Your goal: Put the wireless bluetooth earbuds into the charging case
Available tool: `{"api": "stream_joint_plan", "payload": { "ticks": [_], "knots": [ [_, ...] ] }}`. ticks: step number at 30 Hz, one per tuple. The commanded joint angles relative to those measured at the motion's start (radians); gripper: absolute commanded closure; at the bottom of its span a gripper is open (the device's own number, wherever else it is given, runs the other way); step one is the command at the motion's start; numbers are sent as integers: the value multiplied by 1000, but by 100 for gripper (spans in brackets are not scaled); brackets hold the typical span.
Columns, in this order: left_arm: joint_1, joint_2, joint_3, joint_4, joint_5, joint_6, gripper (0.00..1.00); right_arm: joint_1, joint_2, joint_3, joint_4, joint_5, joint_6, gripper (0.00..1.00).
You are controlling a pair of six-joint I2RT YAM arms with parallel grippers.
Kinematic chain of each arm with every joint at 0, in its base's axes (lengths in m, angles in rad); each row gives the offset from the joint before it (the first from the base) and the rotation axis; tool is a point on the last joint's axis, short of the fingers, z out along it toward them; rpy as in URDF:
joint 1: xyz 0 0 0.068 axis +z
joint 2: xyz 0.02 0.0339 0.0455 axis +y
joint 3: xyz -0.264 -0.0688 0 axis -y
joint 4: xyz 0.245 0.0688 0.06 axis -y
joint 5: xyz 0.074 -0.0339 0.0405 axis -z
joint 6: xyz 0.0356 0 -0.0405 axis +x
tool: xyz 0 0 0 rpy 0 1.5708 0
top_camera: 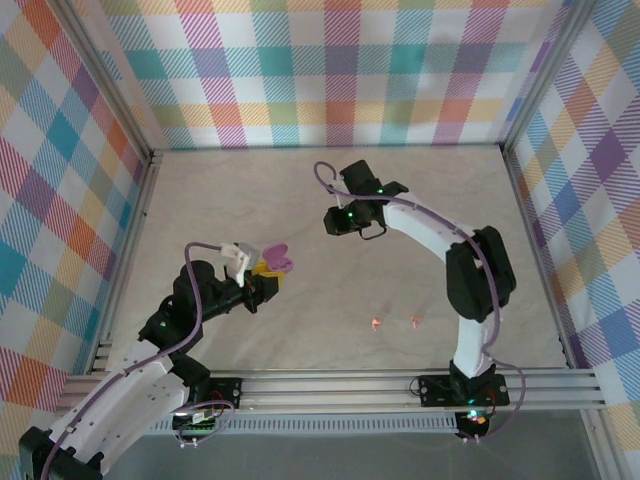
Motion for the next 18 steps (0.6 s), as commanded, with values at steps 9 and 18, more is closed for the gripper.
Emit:
{"api": "stream_joint_plan", "payload": {
  "ticks": [9, 18],
  "knots": [
    [8, 82, 83, 150, 41, -43, 84, 7, -355, -128, -28, -17, 22, 78],
    [8, 178, 114, 239, 80, -80, 84, 16, -598, -204, -47, 6, 57, 78]
  ]
}}
